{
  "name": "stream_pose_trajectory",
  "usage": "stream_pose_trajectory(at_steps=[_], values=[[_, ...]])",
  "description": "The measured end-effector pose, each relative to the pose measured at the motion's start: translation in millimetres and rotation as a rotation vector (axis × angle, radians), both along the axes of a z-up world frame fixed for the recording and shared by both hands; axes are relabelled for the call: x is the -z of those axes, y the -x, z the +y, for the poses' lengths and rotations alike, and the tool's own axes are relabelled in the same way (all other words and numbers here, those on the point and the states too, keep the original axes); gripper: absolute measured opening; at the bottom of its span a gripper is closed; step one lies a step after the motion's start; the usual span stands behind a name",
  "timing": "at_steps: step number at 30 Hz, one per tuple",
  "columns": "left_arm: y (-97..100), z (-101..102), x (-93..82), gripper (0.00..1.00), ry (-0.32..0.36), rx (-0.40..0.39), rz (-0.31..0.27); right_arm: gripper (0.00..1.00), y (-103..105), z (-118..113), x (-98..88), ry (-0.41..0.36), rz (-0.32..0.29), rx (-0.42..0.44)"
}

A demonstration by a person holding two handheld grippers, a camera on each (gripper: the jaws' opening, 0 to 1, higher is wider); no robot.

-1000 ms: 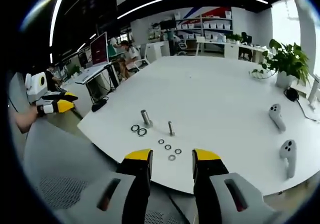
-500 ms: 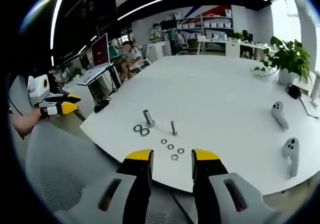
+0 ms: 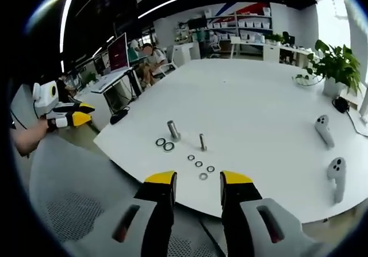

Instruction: Place the washer onto the threaded stud by aligning its center hole with the stud, sliding it down to the base, and recovering from edge contact or off-axis alignment until the washer reaches the visible bottom stop.

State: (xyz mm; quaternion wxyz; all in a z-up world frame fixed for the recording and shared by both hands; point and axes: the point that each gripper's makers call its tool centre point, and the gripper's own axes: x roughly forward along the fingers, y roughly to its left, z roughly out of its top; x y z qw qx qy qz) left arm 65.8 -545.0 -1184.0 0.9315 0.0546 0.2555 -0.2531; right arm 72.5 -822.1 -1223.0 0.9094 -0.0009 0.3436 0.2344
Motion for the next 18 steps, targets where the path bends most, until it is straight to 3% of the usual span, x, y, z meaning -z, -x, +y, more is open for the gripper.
stream_pose_trajectory(at_steps=[7, 18], values=[[-1.2, 2.8, -5.9, 0.26, 0.017, -0.014, -0.025, 0.32, 1.3, 1.2, 1.1, 0.004, 0.008, -0.010], [1.3, -1.5, -2.8, 0.26, 0.005, 0.015, -0.010, 0.32, 1.6, 0.8, 0.0, -0.003, 0.005, -0.005]])
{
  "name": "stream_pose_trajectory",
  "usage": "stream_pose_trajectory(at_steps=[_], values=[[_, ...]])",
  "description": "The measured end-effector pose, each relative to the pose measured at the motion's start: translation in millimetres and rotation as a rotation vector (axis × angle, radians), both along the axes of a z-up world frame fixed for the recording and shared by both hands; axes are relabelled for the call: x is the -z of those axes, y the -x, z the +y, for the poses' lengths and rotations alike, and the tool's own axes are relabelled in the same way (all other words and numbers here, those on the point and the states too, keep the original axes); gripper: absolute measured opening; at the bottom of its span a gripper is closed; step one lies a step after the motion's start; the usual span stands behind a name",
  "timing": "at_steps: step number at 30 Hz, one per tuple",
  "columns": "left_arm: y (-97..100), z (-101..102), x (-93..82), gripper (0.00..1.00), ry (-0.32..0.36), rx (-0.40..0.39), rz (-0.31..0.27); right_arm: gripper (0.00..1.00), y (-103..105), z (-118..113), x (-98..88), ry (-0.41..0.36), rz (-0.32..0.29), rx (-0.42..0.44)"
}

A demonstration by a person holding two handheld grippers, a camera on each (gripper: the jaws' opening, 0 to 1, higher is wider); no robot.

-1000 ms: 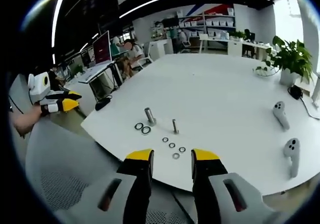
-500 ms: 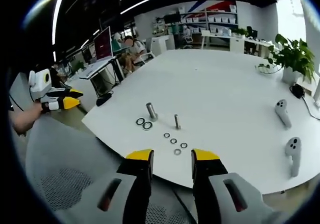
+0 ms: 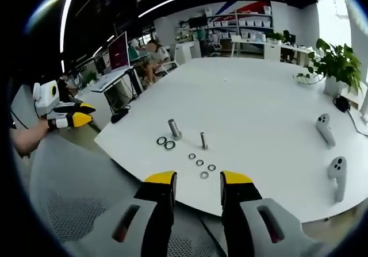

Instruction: Place the washer onto the threaded stud by aligning its center hole with the stud, sliding it down to the base, and recovering from edge contact or off-axis alignment until the washer reaches the visible bottom stop.

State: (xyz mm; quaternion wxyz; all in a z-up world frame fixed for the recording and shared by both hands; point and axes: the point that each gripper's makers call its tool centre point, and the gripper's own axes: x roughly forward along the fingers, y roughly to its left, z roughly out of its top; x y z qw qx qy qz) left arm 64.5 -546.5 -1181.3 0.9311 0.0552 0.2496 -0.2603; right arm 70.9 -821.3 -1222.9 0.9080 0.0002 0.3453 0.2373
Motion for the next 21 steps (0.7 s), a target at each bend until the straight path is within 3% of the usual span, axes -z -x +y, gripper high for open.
stream_pose_trajectory(at_steps=[21], values=[[1.8, 0.4, 5.4, 0.26, -0.025, 0.004, 0.022, 0.33, 1.2, 2.6, -1.1, -0.013, -0.003, -0.010]])
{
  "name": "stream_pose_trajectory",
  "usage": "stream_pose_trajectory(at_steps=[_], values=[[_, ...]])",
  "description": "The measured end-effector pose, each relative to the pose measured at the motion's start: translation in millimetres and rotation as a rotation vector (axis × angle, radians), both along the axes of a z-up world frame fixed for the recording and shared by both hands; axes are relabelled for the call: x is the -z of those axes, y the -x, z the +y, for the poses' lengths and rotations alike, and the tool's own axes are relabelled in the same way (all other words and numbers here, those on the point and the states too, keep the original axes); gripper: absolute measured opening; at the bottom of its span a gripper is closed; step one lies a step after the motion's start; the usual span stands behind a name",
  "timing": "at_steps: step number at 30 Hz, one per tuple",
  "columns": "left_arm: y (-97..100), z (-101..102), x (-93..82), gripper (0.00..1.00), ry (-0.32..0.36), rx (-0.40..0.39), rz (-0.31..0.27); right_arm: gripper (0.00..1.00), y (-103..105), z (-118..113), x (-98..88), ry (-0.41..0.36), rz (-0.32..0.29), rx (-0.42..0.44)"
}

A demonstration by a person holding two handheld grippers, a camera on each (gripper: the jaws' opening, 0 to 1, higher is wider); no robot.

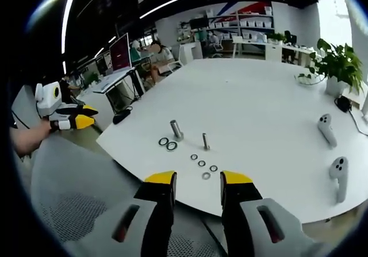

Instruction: Place the washer onto the threaded stud by aligning its center hole with the stud, sliding it down to the base, and recovering from edge contact or off-axis alignment until the washer reaches the visible bottom stop.

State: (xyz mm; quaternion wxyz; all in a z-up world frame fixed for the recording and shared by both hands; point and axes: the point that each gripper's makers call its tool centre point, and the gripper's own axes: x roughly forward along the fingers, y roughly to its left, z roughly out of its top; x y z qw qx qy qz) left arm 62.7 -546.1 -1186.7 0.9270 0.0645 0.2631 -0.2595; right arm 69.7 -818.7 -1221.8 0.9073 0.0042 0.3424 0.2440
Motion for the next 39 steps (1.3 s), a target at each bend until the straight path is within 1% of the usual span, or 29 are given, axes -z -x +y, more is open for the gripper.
stream_pose_trajectory(at_steps=[7, 11, 17, 21, 23, 29, 35, 36, 37, 39], values=[[0.8, -1, 0.4, 0.26, -0.002, 0.007, 0.004, 0.33, -1, -1, -2.5, -0.008, -0.011, 0.011], [0.0, 1, 1.5, 0.26, -0.001, -0.004, 0.005, 0.33, -1, 0, -2.2, -0.006, -0.010, 0.007], [1.5, 1, 6.2, 0.26, -0.017, 0.001, 0.026, 0.33, -1, 0, -3.7, -0.018, -0.017, 0.009], [0.0, 4, 6.2, 0.26, -0.018, -0.016, 0.024, 0.33, 0, 3, -1.3, -0.010, -0.002, -0.008], [-0.2, 8, 11.1, 0.27, -0.018, -0.035, 0.052, 0.32, 0, 3, -1.1, -0.009, -0.001, -0.012], [2.4, 5, 13.6, 0.27, -0.036, -0.015, 0.060, 0.33, 0, 1, -1.7, -0.014, -0.005, 0.000], [2.7, 4, 13.9, 0.27, -0.032, -0.014, 0.068, 0.33, 1, 1, -0.4, -0.011, 0.003, -0.006], [2.0, 4, 12.7, 0.27, -0.033, -0.017, 0.062, 0.33, 1, 1, -0.6, -0.014, 0.002, -0.002], [1.1, 4, 10.9, 0.27, -0.026, -0.020, 0.054, 0.33, 1, 0, -0.7, -0.016, 0.002, 0.000], [0.7, 3, 11.7, 0.27, -0.012, -0.020, 0.062, 0.33, 1, 0, -1.0, -0.022, 0.002, 0.004]])
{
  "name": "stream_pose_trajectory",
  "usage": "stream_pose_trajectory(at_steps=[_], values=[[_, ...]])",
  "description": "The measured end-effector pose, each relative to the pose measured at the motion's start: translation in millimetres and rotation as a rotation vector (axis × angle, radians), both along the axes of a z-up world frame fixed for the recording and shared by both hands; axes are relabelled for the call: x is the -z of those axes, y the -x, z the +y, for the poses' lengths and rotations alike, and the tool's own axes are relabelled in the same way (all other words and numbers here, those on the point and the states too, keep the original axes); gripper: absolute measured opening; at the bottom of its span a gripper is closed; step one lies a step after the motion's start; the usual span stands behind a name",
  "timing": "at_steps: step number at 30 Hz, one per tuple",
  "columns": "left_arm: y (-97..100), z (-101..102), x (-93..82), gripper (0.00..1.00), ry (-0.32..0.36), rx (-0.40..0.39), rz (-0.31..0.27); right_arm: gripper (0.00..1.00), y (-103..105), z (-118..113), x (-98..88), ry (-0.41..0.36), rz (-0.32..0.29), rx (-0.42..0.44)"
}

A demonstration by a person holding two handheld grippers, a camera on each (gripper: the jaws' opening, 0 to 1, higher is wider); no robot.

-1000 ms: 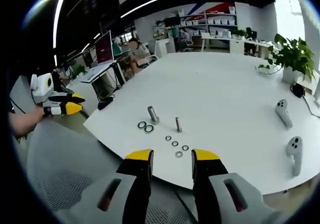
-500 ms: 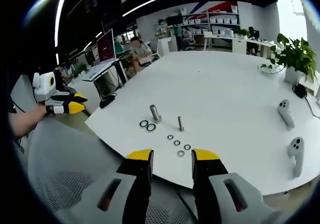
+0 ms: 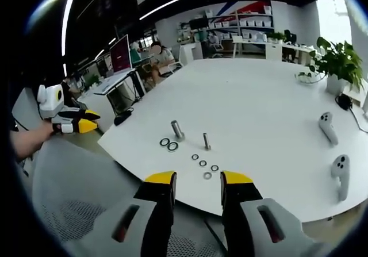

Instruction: Place the washer onto the threaded stud by aligning its center hole with the stud, sliding it down to the base, and recovering from edge contact or off-axis alignment until the washer reaches the visible bottom stop.

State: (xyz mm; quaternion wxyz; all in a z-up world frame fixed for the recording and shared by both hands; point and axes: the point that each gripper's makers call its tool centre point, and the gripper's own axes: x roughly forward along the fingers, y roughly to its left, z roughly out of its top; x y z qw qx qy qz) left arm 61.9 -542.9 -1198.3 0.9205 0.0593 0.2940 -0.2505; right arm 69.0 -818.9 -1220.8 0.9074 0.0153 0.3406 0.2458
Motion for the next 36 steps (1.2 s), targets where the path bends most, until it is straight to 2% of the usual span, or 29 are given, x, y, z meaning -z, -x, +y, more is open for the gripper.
stream_pose_trajectory(at_steps=[5, 8, 14, 17, 19, 22, 26, 32, 36], values=[[0.9, 0, 2.9, 0.27, -0.004, 0.000, 0.026, 0.33, 0, 1, -0.3, -0.002, -0.002, -0.002], [-1.4, -1, -2.1, 0.28, 0.011, -0.003, 0.008, 0.33, 0, 1, 0.0, -0.001, -0.001, -0.006], [1.6, -6, 5.6, 0.29, 0.001, 0.021, 0.070, 0.33, -1, 0, -0.4, -0.005, -0.002, 0.000], [2.1, -3, 12.9, 0.30, -0.024, 0.015, 0.104, 0.33, -1, 1, -0.1, -0.005, 0.000, 0.000], [2.1, -5, 10.4, 0.30, -0.030, 0.025, 0.110, 0.33, -1, 1, 0.1, -0.003, 0.001, -0.005], [-4.3, -11, 3.1, 0.30, -0.048, 0.047, 0.091, 0.33, -1, 1, -0.5, -0.006, -0.003, -0.002], [-13.4, -19, 3.6, 0.30, -0.067, 0.080, 0.091, 0.33, -3, -1, -2.6, -0.012, -0.013, 0.013], [-31.4, -29, 16.6, 0.29, -0.067, 0.104, 0.129, 0.33, -3, -3, -2.6, -0.013, -0.015, 0.024], [-41.4, -36, 31.3, 0.29, -0.100, 0.133, 0.152, 0.33, -4, -3, -3.8, -0.016, -0.021, 0.026]])
